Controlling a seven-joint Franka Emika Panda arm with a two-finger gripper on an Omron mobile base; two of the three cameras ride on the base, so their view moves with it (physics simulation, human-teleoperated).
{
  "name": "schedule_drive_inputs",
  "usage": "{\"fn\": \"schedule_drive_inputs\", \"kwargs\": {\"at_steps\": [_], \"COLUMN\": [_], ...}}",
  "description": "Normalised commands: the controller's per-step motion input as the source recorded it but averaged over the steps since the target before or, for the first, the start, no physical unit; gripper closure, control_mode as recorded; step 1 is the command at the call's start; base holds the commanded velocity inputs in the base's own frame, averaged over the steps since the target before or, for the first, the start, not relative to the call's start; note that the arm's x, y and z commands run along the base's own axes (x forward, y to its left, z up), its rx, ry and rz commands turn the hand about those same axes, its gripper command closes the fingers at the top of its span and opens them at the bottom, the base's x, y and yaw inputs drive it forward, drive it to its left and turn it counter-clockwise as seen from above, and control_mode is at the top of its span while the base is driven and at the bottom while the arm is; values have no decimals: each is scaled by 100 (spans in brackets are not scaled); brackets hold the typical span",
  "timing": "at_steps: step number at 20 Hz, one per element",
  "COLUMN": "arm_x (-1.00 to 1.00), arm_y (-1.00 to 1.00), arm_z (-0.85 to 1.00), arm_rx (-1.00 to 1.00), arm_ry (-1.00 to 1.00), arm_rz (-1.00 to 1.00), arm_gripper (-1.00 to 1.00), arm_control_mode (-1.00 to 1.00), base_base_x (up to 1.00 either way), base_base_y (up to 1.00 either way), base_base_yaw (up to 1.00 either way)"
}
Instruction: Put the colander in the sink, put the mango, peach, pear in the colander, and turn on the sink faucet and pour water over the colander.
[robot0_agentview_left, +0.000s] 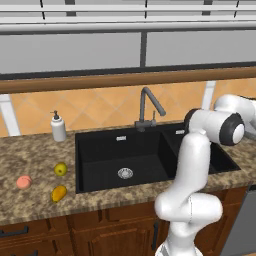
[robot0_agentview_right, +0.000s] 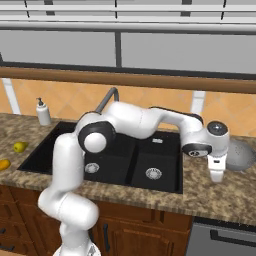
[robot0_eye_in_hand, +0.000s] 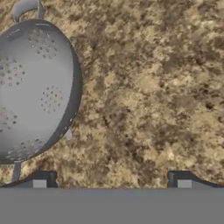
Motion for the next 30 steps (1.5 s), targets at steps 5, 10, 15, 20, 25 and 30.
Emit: {"fn": "schedule_drive_inputs", "kwargs": {"at_steps": [5, 10, 15, 20, 25, 30], "arm_x": [32, 64, 41, 1, 10, 42], "arm_y": [-36, -13, -17, -26, -5, 0], "arm_z": [5, 0, -19, -58, -52, -46], "arm_rx": [15, 2, 0, 0, -1, -1], "arm_ry": [-3, 0, 0, 0, 0, 2], "arm_rz": [0, 0, 0, -4, -4, 0], "arm_gripper": [-100, -100, -100, -100, -100, 100], "arm_control_mode": [-100, -100, -100, -100, -100, -100], "base_base_x": [0, 0, 0, 0, 0, 0], "base_base_y": [0, 0, 0, 0, 0, 0], "base_base_yaw": [0, 0, 0, 0, 0, 0]}}
